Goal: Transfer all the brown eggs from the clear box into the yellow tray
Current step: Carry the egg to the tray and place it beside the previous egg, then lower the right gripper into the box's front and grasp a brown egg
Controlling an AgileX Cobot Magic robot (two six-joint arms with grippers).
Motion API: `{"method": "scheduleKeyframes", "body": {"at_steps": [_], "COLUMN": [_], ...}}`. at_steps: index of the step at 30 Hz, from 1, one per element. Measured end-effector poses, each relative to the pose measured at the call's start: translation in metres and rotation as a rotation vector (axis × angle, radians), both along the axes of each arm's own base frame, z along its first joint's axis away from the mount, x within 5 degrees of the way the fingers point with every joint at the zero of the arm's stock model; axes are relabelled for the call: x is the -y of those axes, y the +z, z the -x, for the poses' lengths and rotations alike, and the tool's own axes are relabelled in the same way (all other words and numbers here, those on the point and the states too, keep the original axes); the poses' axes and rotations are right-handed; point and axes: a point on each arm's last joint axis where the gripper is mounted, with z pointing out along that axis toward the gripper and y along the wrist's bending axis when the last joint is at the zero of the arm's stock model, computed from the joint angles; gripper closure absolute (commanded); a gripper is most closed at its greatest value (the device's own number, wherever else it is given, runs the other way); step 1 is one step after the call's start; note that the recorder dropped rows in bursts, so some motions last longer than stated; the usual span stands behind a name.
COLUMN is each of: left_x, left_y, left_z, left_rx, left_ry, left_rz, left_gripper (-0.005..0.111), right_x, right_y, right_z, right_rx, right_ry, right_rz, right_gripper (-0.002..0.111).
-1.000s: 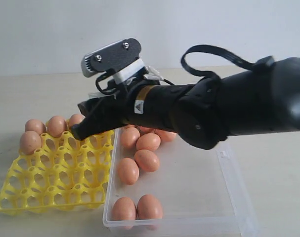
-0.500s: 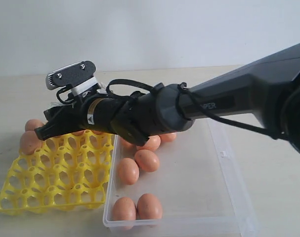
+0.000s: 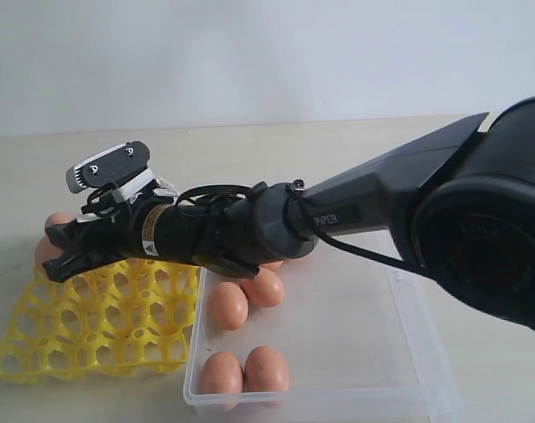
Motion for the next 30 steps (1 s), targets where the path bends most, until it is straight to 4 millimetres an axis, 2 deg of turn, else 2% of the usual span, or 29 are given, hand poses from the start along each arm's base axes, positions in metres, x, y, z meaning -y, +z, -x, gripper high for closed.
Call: {"method": "scheduleKeyframes", "body": {"at_steps": [2,5,9,13,15,17,19,22,25,28,30], "left_x": [0.000,0.000,0.000,0.000,0.000,0.000,0.000,0.000,0.000,0.000,0.000], "left_y": [0.000,0.000,0.000,0.000,0.000,0.000,0.000,0.000,0.000,0.000,0.000], "left_z": [0.000,0.000,0.000,0.000,0.000,0.000,0.000,0.000,0.000,0.000,0.000], "left_rx": [0.000,0.000,0.000,0.000,0.000,0.000,0.000,0.000,0.000,0.000,0.000], "left_ry": [0.000,0.000,0.000,0.000,0.000,0.000,0.000,0.000,0.000,0.000,0.000], "left_rz": [0.000,0.000,0.000,0.000,0.000,0.000,0.000,0.000,0.000,0.000,0.000], "left_gripper": [0.107,0.107,0.107,0.107,0.107,0.107,0.107,0.107,0.107,0.107,0.107], "right_x": [-0.001,-0.002,-0.002,0.000,0.004,0.008,0.017,0.041,0.071,0.095,0.109], "right_y": [-0.001,0.000,0.001,-0.001,0.004,0.018,0.042,0.082,0.120,0.133,0.128], "right_z": [0.001,0.001,0.000,-0.001,-0.003,-0.004,-0.006,-0.004,0.005,0.016,0.026], "right_rx": [0.038,0.077,0.101,0.086,0.072,0.067,0.057,0.006,-0.084,-0.180,-0.254], "right_ry": [0.023,0.042,0.045,0.026,-0.004,-0.038,-0.099,-0.230,-0.366,-0.457,-0.476], "right_rz": [0.001,0.007,0.012,0.053,0.115,0.168,0.253,0.421,0.576,0.745,0.834], "right_gripper": [0.073,0.061,0.040,0.039,0.040,0.043,0.048,0.059,0.064,0.064,0.064]}}
